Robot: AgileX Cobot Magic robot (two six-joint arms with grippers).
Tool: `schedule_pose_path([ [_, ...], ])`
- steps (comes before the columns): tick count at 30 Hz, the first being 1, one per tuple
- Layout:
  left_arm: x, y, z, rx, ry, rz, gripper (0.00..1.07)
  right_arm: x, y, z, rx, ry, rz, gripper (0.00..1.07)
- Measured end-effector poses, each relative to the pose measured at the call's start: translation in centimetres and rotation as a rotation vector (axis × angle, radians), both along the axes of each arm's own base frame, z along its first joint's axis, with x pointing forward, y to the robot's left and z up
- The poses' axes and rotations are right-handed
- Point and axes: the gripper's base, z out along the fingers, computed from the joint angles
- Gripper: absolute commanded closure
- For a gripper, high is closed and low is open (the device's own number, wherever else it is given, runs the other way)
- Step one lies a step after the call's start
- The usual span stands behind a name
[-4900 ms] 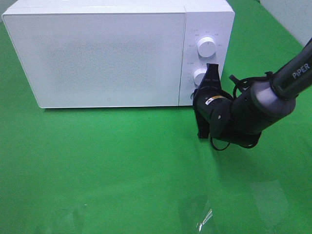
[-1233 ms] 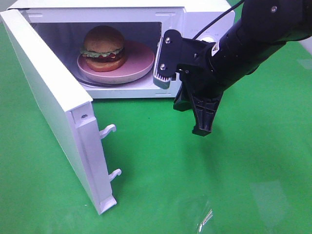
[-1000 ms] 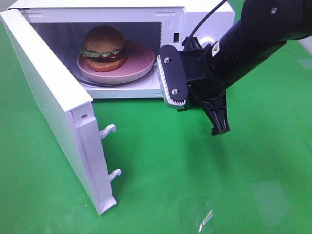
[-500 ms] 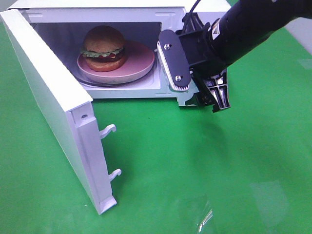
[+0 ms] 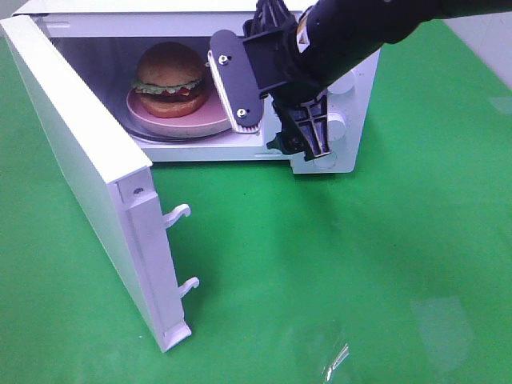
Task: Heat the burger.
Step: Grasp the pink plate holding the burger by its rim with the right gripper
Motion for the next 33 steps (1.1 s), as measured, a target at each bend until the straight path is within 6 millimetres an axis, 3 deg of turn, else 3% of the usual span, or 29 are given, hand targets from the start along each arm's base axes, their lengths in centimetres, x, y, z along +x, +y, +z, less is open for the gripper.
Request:
schedule_pose_path([
  [9, 0.0, 0.0, 0.0, 0.0, 0.0, 0.0, 0.15, 1.9, 2.4, -1.7, 0.013, 0.0, 0.013, 0.16],
  [33, 0.0, 0.0, 0.0, 0.0, 0.0, 0.0, 0.15, 6.0, 5.9, -6.7, 0.048, 0.048, -0.028, 0.2],
])
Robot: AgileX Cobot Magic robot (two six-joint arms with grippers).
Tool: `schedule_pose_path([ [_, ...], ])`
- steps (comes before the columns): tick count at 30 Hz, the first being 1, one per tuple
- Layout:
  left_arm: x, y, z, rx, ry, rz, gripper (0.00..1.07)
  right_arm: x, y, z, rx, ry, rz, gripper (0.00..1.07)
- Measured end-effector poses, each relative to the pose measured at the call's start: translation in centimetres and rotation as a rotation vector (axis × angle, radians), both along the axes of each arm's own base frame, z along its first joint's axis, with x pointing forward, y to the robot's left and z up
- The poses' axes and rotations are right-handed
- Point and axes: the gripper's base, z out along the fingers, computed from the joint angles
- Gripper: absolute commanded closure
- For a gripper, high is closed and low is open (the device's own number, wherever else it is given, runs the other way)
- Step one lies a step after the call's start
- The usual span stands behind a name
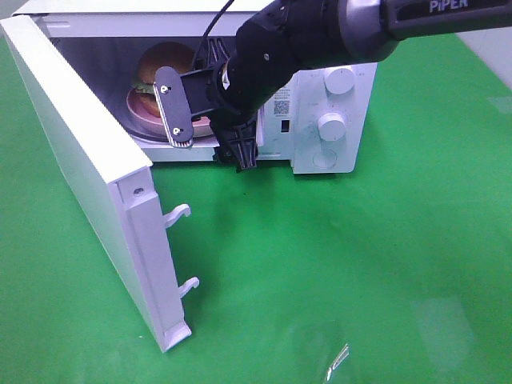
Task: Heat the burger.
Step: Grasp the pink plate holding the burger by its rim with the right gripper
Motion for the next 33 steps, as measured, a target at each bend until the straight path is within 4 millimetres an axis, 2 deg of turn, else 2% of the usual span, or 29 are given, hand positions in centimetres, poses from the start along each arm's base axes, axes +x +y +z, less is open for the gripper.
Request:
schedule_pose_path([
  [8, 0.0, 0.0, 0.0, 0.0, 0.0, 0.0, 0.15, 1.8, 1.5, -1.2, 0.036, -0.005, -0.023, 0.23],
  [17, 0.0, 0.0, 0.0, 0.0, 0.0, 0.0, 0.15, 3.5, 1.8, -1.9, 0.057, 0.0, -0.062, 0.25],
  [33, 0.0, 0.0, 0.0, 0.0, 0.0, 0.0, 0.15, 3.9, 2.6, -3.0, 0.148, 0.024, -0.085, 0.32],
])
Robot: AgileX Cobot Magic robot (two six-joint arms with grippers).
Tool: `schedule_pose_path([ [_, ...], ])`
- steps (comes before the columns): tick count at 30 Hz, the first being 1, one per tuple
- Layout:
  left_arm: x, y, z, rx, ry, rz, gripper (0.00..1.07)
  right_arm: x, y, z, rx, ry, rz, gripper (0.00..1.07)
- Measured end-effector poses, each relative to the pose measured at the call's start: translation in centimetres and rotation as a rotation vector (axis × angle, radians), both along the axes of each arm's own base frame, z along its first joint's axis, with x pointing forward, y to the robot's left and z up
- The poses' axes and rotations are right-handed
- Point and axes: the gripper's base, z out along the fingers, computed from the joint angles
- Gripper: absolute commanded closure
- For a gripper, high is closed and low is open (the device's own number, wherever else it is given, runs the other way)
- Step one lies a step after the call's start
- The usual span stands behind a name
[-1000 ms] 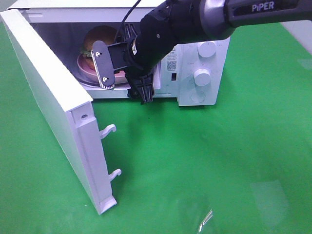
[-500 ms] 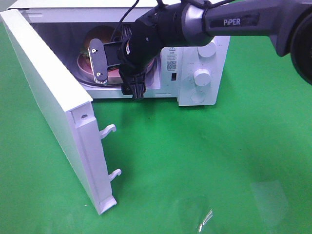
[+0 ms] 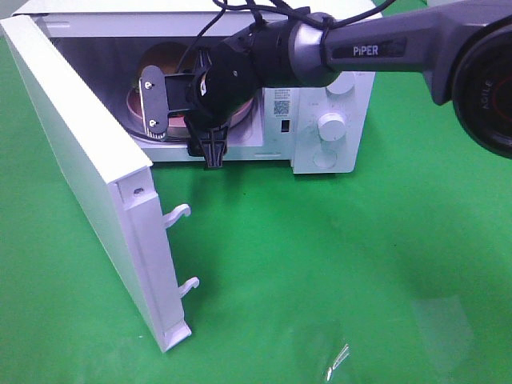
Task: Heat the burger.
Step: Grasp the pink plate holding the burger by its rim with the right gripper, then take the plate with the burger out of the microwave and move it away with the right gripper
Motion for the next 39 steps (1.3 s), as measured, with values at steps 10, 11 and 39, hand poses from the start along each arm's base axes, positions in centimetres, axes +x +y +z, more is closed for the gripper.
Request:
schedule_pose_path([
  [10, 0.0, 0.0, 0.0, 0.0, 0.0, 0.0, 0.15, -0.08, 0.2, -0.4, 0.037, 0.03, -0.019, 0.54],
  [11, 0.0, 0.0, 0.0, 0.0, 0.0, 0.0, 0.15, -0.08, 0.2, -0.4, 0.038, 0.031, -0.02, 0.6],
  [39, 0.0, 0.0, 0.0, 0.0, 0.0, 0.0, 0.15, -0.45, 0.58, -0.63, 0.094, 0.09, -0.05, 1.07],
])
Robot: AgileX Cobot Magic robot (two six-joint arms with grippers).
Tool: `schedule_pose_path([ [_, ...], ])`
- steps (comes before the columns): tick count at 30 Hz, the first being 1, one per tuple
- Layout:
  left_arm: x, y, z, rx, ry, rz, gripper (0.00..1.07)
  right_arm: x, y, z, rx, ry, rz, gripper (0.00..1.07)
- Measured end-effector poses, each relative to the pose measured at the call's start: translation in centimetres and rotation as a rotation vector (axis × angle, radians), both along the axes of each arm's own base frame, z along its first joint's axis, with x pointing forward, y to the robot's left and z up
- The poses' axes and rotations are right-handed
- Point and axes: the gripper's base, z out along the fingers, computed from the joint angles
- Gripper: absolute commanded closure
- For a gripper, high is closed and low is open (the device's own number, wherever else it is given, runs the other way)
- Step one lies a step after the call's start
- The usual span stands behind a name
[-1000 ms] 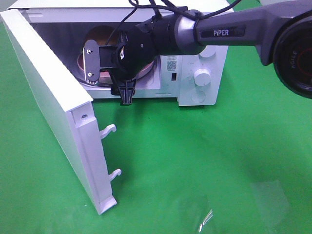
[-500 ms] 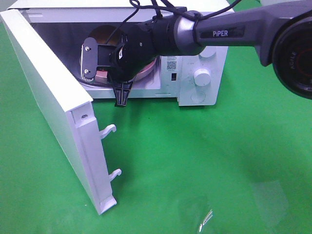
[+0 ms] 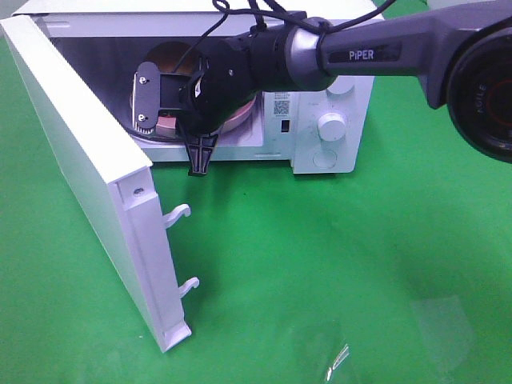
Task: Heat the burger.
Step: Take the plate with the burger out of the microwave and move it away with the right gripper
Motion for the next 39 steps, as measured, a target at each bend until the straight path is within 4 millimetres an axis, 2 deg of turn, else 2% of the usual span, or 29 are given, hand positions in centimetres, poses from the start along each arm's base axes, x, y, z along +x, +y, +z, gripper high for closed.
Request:
schedule_pose_path([
  [10, 0.0, 0.0, 0.0, 0.0, 0.0, 0.0, 0.15, -0.2, -0.2, 0.0, -0.089, -0.008, 0.067, 1.07],
  [16, 0.0, 0.0, 0.0, 0.0, 0.0, 0.0, 0.15, -0.4, -0.4, 0.7, -0.151, -0.031, 0.128, 1.07],
  [22, 0.0, 0.0, 0.0, 0.0, 0.0, 0.0, 0.15, -1.3, -1.2, 1.2, -0.203, -0.055, 0.167, 1.07],
  [39, 0.0, 0.0, 0.0, 0.0, 0.0, 0.0, 0.15, -3.6, -3.0, 1.0, -0.2, -0.102, 0.202, 1.07],
])
